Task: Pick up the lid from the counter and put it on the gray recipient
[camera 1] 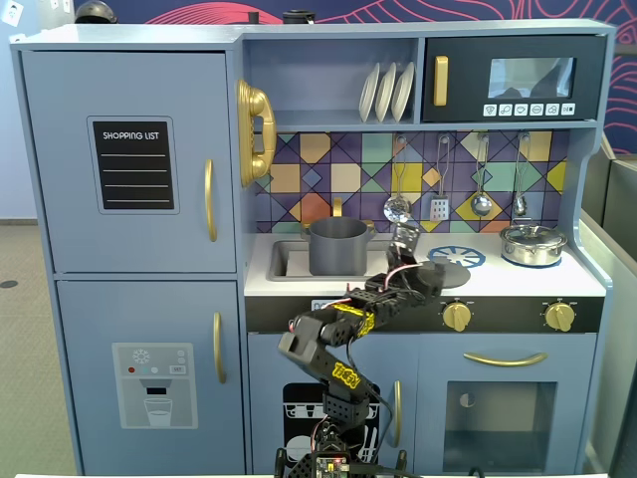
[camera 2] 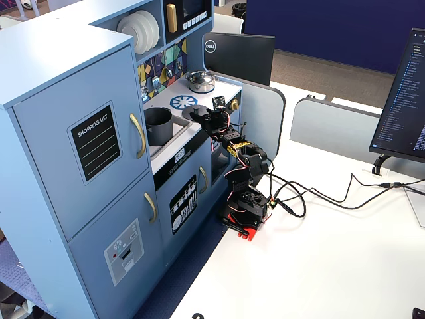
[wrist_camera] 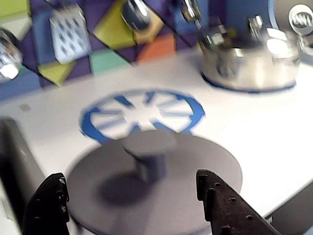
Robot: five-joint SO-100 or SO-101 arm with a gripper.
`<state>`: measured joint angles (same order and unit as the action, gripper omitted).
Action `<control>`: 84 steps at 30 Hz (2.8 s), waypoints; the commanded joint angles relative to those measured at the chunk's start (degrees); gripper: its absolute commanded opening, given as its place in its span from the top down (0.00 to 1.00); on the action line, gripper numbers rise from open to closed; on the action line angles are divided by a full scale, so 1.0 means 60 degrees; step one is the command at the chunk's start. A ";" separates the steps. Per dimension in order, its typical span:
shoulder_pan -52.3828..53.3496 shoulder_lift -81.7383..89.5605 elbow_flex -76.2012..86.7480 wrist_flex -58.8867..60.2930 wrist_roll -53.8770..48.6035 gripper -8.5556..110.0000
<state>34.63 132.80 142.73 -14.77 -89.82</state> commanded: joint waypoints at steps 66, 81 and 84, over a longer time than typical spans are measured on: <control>-0.1787 -0.2080 -0.7720 0.2871 0.0249 0.93; -0.4453 -0.0659 -0.6826 0.4102 -0.0044 0.93; -0.4731 -0.0601 -0.6504 0.3940 -0.0190 0.93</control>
<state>8.44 126.04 104.33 9.93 -89.82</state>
